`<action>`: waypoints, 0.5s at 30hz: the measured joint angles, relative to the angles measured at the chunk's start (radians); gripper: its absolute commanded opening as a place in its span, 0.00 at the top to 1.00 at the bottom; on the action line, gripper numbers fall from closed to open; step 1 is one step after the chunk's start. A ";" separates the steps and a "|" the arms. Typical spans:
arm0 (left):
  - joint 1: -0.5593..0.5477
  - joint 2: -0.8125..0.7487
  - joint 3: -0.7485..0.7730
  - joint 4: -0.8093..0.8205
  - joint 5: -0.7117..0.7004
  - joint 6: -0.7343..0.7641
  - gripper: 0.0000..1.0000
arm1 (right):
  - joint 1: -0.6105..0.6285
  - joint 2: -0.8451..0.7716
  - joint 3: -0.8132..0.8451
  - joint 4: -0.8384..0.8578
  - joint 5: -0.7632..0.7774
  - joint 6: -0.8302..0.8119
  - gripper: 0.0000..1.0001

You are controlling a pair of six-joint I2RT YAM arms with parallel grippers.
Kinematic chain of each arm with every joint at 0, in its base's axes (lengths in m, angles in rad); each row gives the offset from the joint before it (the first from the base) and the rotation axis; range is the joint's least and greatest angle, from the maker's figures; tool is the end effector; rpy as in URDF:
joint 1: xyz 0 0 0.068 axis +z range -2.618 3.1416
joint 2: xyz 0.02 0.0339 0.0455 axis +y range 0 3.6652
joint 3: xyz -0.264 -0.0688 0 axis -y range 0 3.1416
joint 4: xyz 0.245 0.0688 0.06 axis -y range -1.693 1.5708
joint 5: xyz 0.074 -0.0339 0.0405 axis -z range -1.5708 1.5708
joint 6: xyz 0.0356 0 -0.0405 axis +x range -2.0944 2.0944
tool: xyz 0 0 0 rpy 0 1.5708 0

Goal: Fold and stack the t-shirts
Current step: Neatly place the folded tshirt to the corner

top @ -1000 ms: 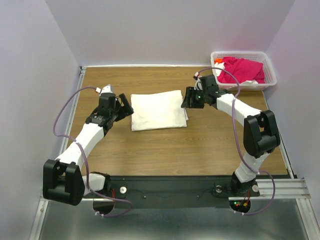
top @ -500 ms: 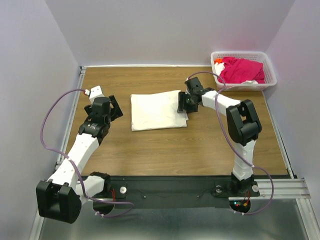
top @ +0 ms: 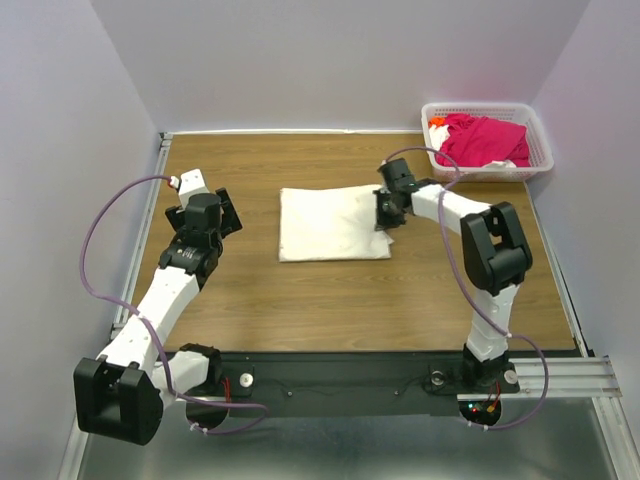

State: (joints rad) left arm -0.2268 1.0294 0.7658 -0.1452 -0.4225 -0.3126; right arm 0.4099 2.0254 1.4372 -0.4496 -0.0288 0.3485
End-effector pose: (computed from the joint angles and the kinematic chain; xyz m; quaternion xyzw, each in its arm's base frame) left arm 0.2311 -0.0384 0.2915 -0.1500 0.8116 0.0260 0.5640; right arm 0.3928 0.1718 0.1703 -0.0334 0.9640 0.1104 0.2395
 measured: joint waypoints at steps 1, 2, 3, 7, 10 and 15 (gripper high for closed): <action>0.000 0.000 -0.001 0.007 -0.002 0.002 0.07 | -0.013 -0.023 -0.030 -0.006 0.022 -0.014 0.99; 0.000 0.001 -0.002 0.013 -0.005 0.006 0.07 | -0.035 -0.054 -0.063 -0.024 0.072 -0.048 0.99; 0.000 0.001 -0.005 0.026 -0.006 0.009 0.07 | -0.071 -0.084 -0.092 -0.042 0.129 -0.086 0.99; -0.008 -0.003 -0.022 0.046 -0.030 0.022 0.07 | -0.207 -0.126 -0.140 -0.083 0.338 -0.201 0.99; -0.035 -0.016 -0.033 0.051 -0.070 0.036 0.08 | -0.320 -0.111 -0.143 -0.093 0.536 -0.272 0.99; -0.079 -0.038 -0.040 0.053 -0.132 0.051 0.08 | -0.428 -0.032 -0.114 -0.097 0.791 -0.356 0.99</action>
State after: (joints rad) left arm -0.3054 0.9913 0.7258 -0.0925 -0.5541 -0.2619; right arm -0.0177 1.9930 1.3231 -0.5461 0.7620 -0.0071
